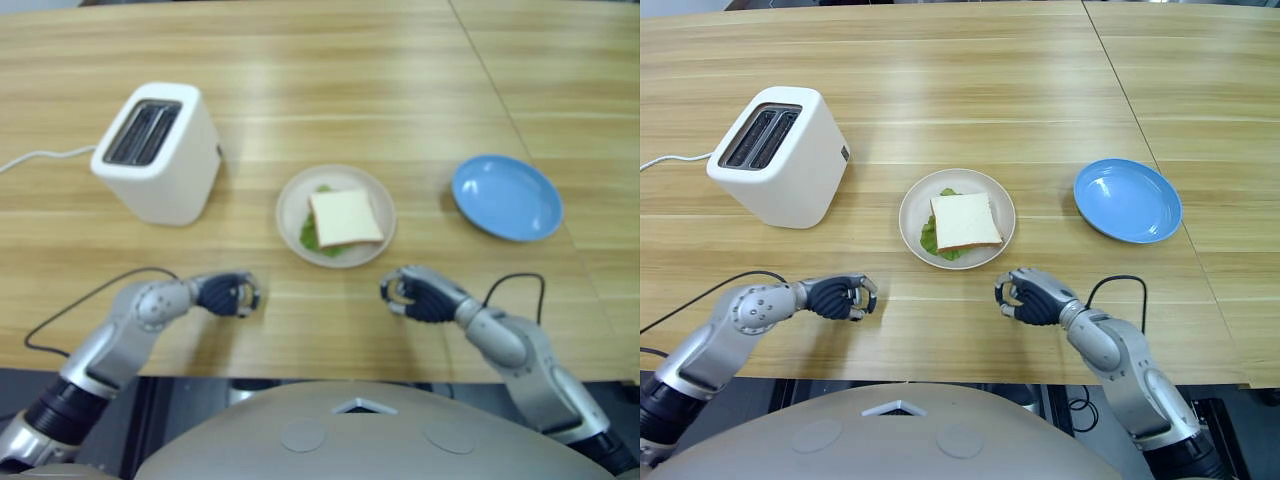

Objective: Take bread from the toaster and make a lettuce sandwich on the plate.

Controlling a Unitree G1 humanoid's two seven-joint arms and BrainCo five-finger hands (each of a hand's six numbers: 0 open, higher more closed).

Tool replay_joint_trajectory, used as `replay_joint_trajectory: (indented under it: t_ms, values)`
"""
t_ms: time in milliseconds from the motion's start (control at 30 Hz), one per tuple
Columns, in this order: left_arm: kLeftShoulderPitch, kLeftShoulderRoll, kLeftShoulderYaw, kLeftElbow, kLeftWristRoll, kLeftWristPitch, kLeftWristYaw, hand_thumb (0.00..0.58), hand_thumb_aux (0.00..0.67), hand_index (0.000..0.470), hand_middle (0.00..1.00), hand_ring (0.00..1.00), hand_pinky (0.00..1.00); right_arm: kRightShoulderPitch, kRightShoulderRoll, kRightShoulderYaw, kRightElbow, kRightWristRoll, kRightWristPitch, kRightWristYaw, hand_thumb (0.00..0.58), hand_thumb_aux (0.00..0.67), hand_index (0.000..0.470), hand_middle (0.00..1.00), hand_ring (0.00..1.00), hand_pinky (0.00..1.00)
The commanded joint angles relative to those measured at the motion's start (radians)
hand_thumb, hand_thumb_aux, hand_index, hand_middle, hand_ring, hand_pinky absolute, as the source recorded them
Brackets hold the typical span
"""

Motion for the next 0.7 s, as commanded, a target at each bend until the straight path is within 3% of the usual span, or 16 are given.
replay_joint_trajectory:
  t_ms: [33,300,433,500,533,567,633,667,700]
  values:
    - [-0.080,-0.070,-0.044,0.098,0.056,0.015,0.039,0.580,0.670,0.460,1.00,1.00,1.00,-0.071,0.034,0.047,0.089,-0.046,0.010,-0.005,0.580,0.670,0.460,1.00,1.00,1.00]
    - [-0.296,-0.240,-0.111,0.279,0.158,0.059,0.113,0.580,0.670,0.460,1.00,1.00,1.00,-0.328,0.096,0.102,0.362,-0.107,0.006,-0.049,0.580,0.670,0.460,1.00,1.00,1.00]
    - [-0.393,-0.307,-0.132,0.412,0.170,0.034,0.146,0.580,0.670,0.460,1.00,1.00,1.00,-0.503,0.152,0.132,0.620,-0.104,-0.041,-0.103,0.580,0.670,0.460,1.00,1.00,1.00]
    - [-0.435,-0.332,-0.131,0.481,0.171,0.009,0.181,0.563,0.554,0.381,1.00,1.00,1.00,-0.591,0.172,0.158,0.756,-0.125,-0.066,-0.143,0.580,0.670,0.460,1.00,1.00,1.00]
    - [-0.453,-0.345,-0.124,0.514,0.166,0.000,0.200,0.508,0.434,0.298,1.00,1.00,1.00,-0.630,0.186,0.161,0.820,-0.123,-0.086,-0.170,0.580,0.670,0.460,1.00,1.00,1.00]
    - [-0.473,-0.354,-0.117,0.550,0.166,-0.010,0.226,0.508,0.434,0.298,1.00,1.00,1.00,-0.670,0.204,0.155,0.884,-0.109,-0.109,-0.200,0.580,0.670,0.460,1.00,1.00,1.00]
    - [-0.512,-0.378,-0.090,0.631,0.154,-0.030,0.290,0.447,0.349,0.240,1.00,1.00,1.00,-0.741,0.219,0.162,0.990,-0.134,-0.141,-0.293,0.580,0.670,0.460,1.00,1.00,1.00]
    - [-0.529,-0.384,-0.080,0.668,0.156,-0.035,0.324,0.472,0.381,0.262,1.00,1.00,1.00,-0.765,0.223,0.161,1.024,-0.142,-0.160,-0.340,0.574,0.602,0.413,0.86,0.86,0.86]
    - [-0.540,-0.386,-0.072,0.693,0.158,-0.035,0.352,0.288,0.194,0.133,1.00,1.00,1.00,-0.777,0.223,0.157,1.039,-0.144,-0.173,-0.371,0.000,0.000,0.000,0.08,0.08,0.08]
